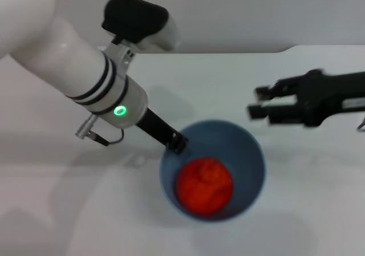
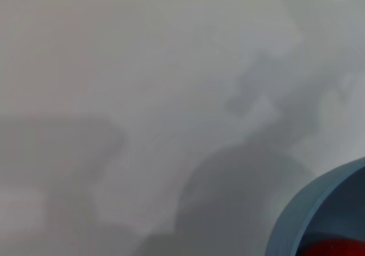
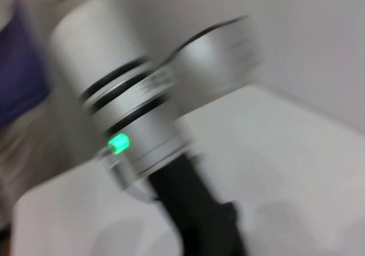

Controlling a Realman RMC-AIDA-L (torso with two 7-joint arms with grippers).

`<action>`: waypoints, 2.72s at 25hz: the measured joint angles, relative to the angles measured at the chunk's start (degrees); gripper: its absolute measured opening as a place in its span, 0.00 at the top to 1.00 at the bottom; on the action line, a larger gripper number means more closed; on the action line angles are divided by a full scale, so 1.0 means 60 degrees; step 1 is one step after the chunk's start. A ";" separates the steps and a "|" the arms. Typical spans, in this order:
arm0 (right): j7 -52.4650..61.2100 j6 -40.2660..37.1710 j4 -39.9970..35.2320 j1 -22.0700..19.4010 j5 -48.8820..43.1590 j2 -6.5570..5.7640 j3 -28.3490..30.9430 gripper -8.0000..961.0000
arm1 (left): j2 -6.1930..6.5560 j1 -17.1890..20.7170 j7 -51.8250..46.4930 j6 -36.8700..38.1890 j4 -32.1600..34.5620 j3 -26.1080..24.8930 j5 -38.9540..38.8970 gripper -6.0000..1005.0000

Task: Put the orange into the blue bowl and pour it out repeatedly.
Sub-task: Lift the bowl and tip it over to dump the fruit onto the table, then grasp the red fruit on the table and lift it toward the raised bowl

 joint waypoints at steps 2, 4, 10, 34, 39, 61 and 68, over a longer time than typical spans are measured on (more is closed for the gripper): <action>0.0470 -0.0050 -0.0011 -0.0135 -0.0096 -0.0010 0.0802 0.54 | 0.0024 0.0350 0.0033 -0.0541 0.0300 -0.0016 0.0275 0.99; 0.0920 -0.0134 0.0016 -0.0272 -0.0490 -0.0027 0.1575 0.52 | 0.0016 0.0621 0.0031 -0.0926 0.0635 -0.0016 0.0535 0.99; 0.1838 -0.0493 0.0038 -0.0517 -0.2547 -0.0044 0.3123 0.52 | 0.0011 0.2204 0.0086 -0.3567 0.2702 0.0895 0.1812 0.99; 0.1817 -0.0492 0.0373 -0.0927 -0.2970 -0.0015 0.4526 0.52 | -0.0144 0.4521 0.6727 -1.9118 -0.1663 0.7452 0.2505 0.99; 0.1778 -0.0435 0.0478 -0.0879 -0.2966 -0.0024 0.4552 0.52 | -0.0147 0.4100 0.8916 -2.1698 -0.2423 0.8672 0.0236 0.99; 0.1644 -0.0110 0.1332 -0.0563 -0.2909 -0.0041 0.3759 0.52 | -0.0025 0.4868 0.9656 -1.4275 0.1646 0.5296 -0.4205 0.99; 0.0828 -0.0038 0.1927 -0.0253 -0.2907 -0.0037 0.3593 0.52 | 0.0025 0.4587 0.7127 -0.7955 0.2350 0.1387 -0.4820 0.99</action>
